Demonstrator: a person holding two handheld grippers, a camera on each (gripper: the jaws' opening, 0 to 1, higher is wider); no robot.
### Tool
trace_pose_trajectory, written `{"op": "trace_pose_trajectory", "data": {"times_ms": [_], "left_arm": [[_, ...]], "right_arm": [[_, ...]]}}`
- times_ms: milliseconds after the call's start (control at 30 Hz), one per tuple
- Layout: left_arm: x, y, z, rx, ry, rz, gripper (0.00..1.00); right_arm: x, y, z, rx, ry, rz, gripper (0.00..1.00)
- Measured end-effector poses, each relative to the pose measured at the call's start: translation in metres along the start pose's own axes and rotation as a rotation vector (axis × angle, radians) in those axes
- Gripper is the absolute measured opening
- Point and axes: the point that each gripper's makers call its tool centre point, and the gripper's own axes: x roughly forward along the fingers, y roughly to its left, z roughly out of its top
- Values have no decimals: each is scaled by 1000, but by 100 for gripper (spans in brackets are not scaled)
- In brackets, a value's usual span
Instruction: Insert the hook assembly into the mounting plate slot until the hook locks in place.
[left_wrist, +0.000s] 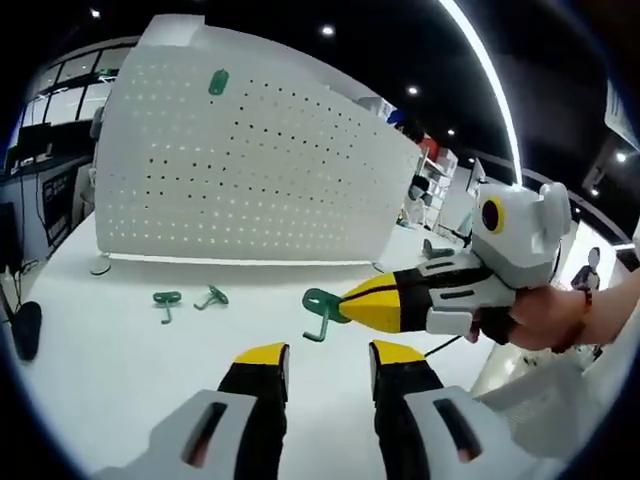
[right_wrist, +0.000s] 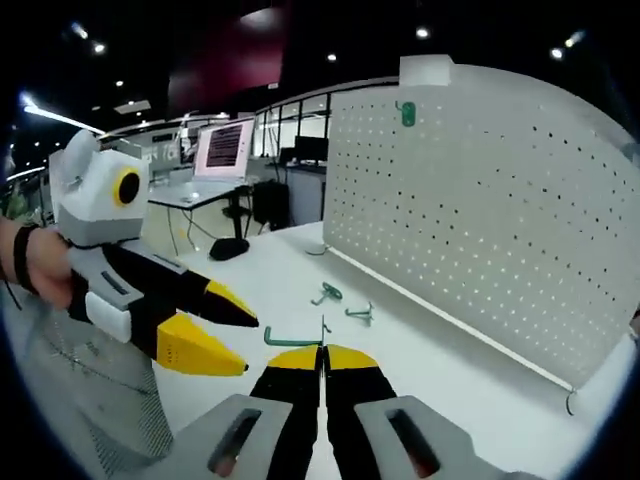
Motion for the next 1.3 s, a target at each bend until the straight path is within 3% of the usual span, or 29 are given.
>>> {"op": "trace_pose_trajectory", "data": {"times_ms": [267, 500, 700, 1067, 1200, 1300], "left_arm": [[0, -15, 5, -134, -62, -21, 30], [2, -24, 2, -172, -54, -45, 28], [2, -23, 9, -237, -89, -55, 24], [-2, -20, 20, -433, -161, -90, 16], [-4, -20, 28, -543, -210, -121, 13], [-5, -19, 27, -540, -208, -126, 10]], "right_arm": [[-21, 6, 2, 49, -50, -10, 0], [-25, 12, 6, 57, -84, -7, 0], [-29, 12, 11, 88, -119, -8, 0], [-30, 15, 24, 125, -189, 19, 0], [-31, 16, 30, 131, -216, 29, 0], [-32, 17, 32, 131, -230, 39, 0]]}}
